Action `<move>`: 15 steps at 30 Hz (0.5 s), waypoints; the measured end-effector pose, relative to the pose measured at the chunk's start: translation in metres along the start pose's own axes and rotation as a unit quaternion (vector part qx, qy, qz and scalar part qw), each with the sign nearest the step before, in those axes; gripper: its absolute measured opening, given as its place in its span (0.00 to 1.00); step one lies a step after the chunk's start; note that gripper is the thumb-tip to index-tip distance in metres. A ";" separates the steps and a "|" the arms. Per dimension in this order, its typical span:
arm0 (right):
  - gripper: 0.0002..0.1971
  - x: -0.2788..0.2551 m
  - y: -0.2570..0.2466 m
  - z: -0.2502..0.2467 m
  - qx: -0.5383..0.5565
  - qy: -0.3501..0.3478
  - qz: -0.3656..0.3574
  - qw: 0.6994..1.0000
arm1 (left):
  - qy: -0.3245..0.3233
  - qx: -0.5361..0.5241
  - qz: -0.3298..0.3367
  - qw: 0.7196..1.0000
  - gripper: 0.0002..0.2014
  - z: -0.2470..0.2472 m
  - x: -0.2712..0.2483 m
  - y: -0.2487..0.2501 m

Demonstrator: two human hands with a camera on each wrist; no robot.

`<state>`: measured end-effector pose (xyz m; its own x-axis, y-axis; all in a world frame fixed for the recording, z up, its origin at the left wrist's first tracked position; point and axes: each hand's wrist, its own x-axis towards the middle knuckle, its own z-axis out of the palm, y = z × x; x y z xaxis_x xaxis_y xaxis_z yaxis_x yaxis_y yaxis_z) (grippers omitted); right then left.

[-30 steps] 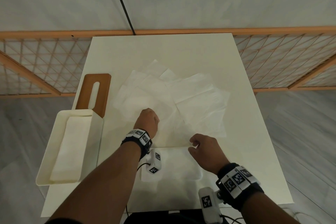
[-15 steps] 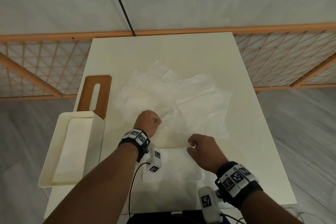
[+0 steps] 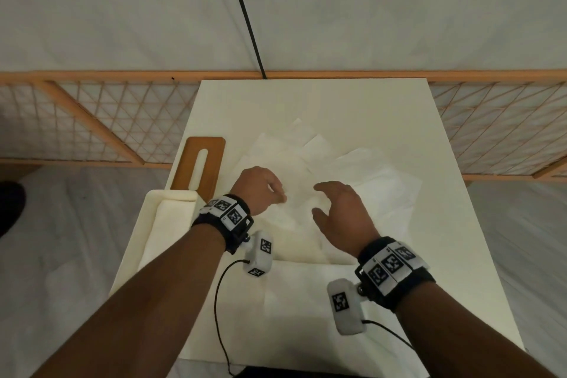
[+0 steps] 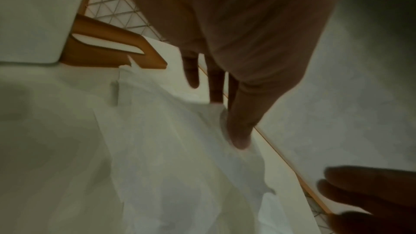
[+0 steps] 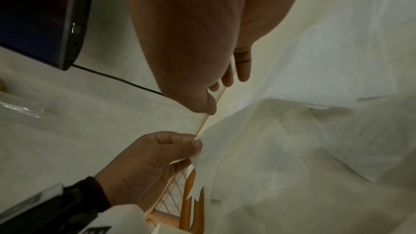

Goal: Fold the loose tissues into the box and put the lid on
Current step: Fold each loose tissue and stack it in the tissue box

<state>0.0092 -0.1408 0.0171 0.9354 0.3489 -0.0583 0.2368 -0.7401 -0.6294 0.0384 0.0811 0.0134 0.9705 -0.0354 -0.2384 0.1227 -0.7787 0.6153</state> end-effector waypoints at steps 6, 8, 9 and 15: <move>0.28 0.008 -0.004 0.008 -0.012 -0.021 -0.005 1.000 | -0.055 0.084 0.002 0.995 0.10 -0.005 -0.006 0.001; 0.29 0.009 -0.004 0.010 -0.012 -0.021 -0.010 1.000 | -0.046 0.114 0.014 0.992 0.09 -0.008 -0.005 0.003; 0.29 0.010 -0.005 0.012 -0.008 -0.025 -0.018 1.000 | -0.040 0.120 0.026 0.992 0.09 -0.010 -0.005 0.006; 0.09 0.020 -0.015 0.010 -0.003 -0.005 -0.044 0.999 | -0.068 0.078 0.117 0.988 0.10 -0.022 -0.015 0.046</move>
<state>0.0212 -0.1166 0.0175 0.9083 0.4181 -0.0104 0.3196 -0.7098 -0.6278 0.0335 0.0598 0.0613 0.9304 -0.3013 -0.2088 -0.1453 -0.8260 0.5446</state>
